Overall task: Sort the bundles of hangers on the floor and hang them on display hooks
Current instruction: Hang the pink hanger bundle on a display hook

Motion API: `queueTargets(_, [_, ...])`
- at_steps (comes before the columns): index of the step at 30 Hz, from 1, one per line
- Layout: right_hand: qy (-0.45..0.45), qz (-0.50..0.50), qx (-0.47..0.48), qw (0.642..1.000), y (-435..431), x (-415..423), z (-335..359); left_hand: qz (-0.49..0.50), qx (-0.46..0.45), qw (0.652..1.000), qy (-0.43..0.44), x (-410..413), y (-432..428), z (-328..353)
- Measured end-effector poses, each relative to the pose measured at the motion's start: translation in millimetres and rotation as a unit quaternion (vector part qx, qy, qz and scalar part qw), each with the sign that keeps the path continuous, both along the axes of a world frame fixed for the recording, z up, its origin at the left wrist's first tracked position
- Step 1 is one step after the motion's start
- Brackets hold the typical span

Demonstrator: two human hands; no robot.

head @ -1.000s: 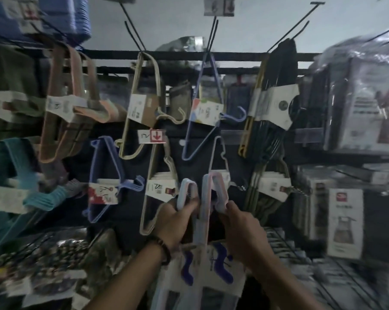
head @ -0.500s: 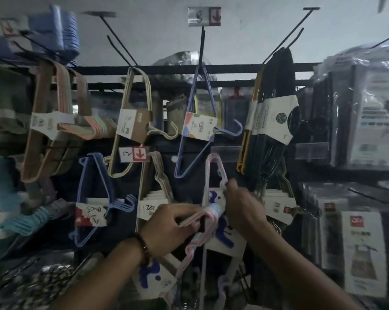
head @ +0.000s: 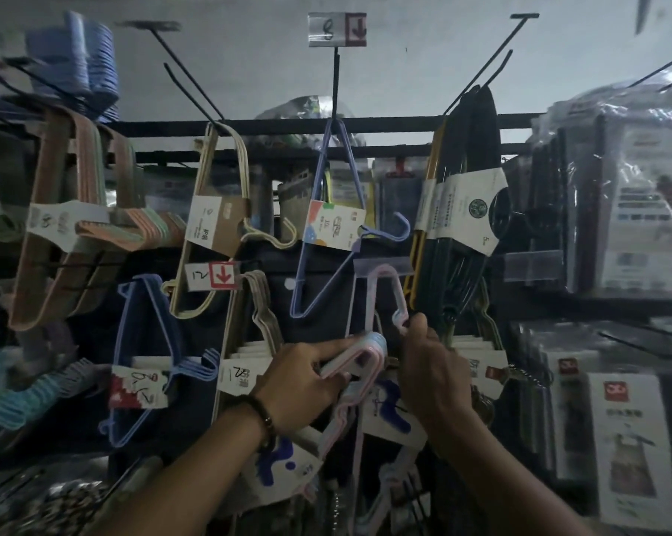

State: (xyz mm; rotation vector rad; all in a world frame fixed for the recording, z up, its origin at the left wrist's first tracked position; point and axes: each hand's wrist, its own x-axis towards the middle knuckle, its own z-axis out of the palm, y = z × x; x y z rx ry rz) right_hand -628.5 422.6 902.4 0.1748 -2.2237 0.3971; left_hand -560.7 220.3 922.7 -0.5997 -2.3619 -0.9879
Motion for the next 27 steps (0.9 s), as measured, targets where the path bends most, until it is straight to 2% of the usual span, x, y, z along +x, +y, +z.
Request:
queueTargets(5, [-0.013,-0.024,0.053,0.998,-10,-17,-6,-0.013,0.028,1.000,0.005,-8,7,5])
queueTargets(8, [0.005,-0.024,0.050,0.998,-19,-30,-7,-0.016,0.029,0.999,-0.013,-13,6,5])
queueTargets(11, [-0.021,0.011,0.026,0.999,-23,-43,5,0.003,0.026,0.999,-0.037,-20,1,2])
queueTargets(17, [-0.034,-0.005,0.081,0.996,-29,-81,11,0.044,0.027,0.997,-0.049,-23,-3,-5])
queueTargets(21, [-0.103,0.009,0.071,0.992,-41,-113,20,0.071,0.006,0.996,-0.060,-29,-8,-5])
queueTargets(24, [-0.167,0.026,0.051,0.984,-49,-126,26,0.079,0.023,0.992,-0.092,-37,-8,-6])
queueTargets(27, [-0.184,0.029,0.005,0.983,-49,-133,24,0.090,0.027,0.989,-0.116,-42,-4,-7])
